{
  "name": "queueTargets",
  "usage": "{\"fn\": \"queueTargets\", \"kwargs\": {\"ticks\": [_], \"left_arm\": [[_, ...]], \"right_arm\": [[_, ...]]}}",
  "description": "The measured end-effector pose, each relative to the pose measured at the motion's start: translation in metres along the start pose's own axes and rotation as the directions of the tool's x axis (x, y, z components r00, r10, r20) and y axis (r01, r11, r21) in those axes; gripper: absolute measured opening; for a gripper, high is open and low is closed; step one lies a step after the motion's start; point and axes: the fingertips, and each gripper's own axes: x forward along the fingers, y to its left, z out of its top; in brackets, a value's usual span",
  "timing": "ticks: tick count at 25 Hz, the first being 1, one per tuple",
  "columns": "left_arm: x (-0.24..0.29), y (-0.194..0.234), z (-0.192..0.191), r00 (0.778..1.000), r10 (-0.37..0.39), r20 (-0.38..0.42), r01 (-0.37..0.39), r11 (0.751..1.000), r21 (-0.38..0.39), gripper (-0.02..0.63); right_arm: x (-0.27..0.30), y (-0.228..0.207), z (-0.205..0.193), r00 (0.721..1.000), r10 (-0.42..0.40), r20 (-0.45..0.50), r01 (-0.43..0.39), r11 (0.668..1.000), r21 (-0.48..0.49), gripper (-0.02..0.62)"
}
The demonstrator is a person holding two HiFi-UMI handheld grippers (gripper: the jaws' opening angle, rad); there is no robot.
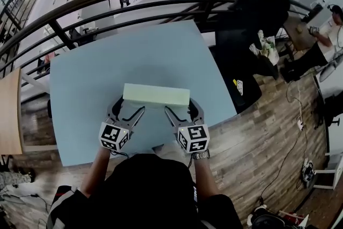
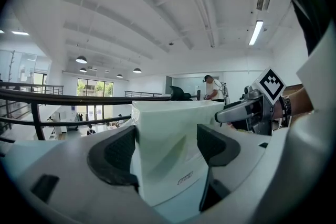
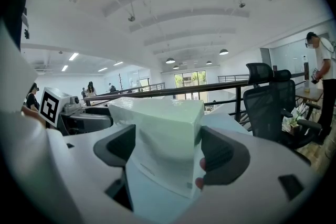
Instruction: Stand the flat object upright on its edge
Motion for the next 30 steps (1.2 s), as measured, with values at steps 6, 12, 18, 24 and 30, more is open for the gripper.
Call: {"fn": "queueTargets", "kwargs": {"ticks": [6,12,18,24,30], "left_arm": [[-0.019,0.012,0.001,0.998,0.056,0.001,-0.056,0.998,-0.009,0.37],[-0.035,0.021,0.004,0.994,0.113,0.009,-0.113,0.993,-0.013,0.37],[-0.055,0.029,0.0,0.987,0.162,0.004,-0.162,0.986,-0.026,0.37],[-0.072,0.04,-0.002,0.976,0.216,-0.002,-0.216,0.976,-0.036,0.37],[-0.088,0.048,-0.003,0.966,0.259,-0.005,-0.259,0.965,-0.044,0.37]], "right_arm": [[0.013,0.017,0.004,0.999,0.055,-0.003,-0.055,0.998,-0.012,0.391],[0.022,0.032,0.008,0.994,0.109,-0.004,-0.109,0.994,-0.025,0.391],[0.031,0.049,0.011,0.988,0.156,-0.005,-0.156,0.987,-0.037,0.39],[0.041,0.068,0.015,0.978,0.209,-0.017,-0.209,0.976,-0.057,0.391],[0.05,0.083,0.018,0.968,0.249,-0.027,-0.25,0.965,-0.073,0.391]]}}
